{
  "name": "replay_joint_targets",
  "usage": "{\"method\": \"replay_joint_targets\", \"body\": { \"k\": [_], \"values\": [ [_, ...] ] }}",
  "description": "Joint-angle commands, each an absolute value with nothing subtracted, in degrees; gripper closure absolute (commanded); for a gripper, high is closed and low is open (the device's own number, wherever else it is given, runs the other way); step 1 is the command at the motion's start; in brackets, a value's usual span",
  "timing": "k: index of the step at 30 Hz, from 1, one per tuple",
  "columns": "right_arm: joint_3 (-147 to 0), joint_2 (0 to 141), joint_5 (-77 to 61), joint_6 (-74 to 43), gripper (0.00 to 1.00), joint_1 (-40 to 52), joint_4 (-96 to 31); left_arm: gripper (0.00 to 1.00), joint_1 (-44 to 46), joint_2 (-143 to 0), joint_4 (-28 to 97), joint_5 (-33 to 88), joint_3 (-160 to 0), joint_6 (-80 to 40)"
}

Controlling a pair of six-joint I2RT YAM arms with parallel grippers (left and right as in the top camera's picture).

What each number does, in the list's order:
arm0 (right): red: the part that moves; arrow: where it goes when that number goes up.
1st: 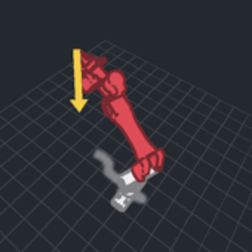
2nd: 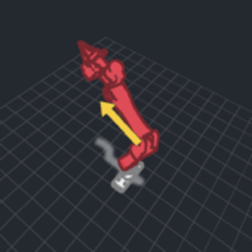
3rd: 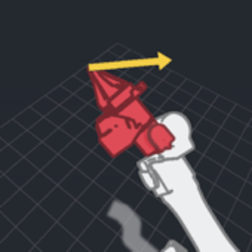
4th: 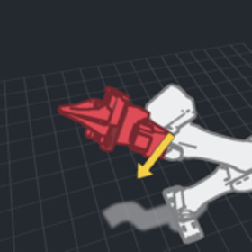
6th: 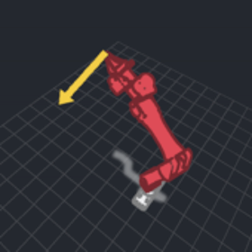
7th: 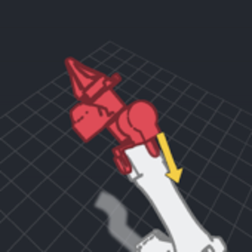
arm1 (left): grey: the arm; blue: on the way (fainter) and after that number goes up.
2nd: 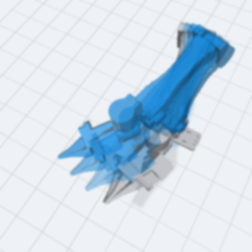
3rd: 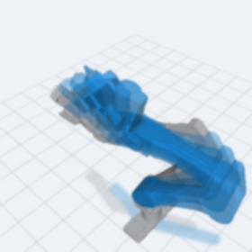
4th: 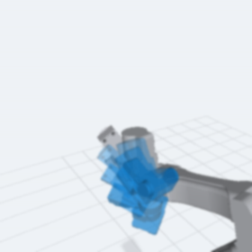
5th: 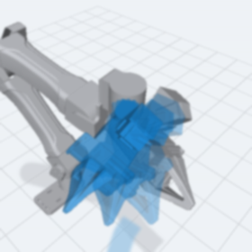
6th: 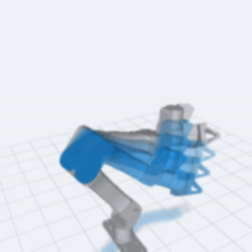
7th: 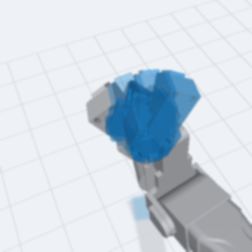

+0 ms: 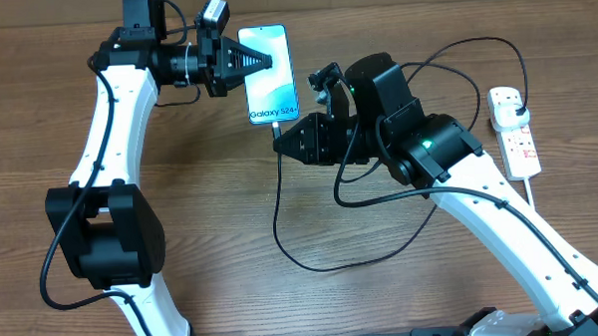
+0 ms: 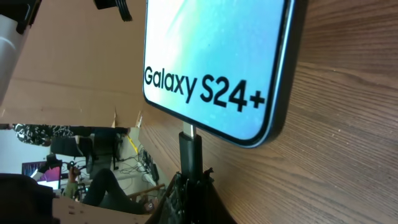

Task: Plug charger to phone and switch on socket
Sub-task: 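Push the USB-C plug upward into the phone's charging port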

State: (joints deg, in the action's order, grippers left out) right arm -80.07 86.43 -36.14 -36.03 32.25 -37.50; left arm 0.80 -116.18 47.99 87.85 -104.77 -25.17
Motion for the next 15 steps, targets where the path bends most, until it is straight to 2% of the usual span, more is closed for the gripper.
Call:
{"method": "replay_joint_targets", "body": {
  "k": [1,15],
  "values": [
    [-79.8,86.8,-36.1,-35.6,0.96,31.7,-36.4,0.96,1.7,-115.7,47.9,90.6,-106.5,-24.8],
    [-79.8,86.8,-35.0,-35.6,0.96,30.9,-37.4,0.96,2.0,-115.7,48.2,90.7,-106.5,-24.4]
  ]
}}
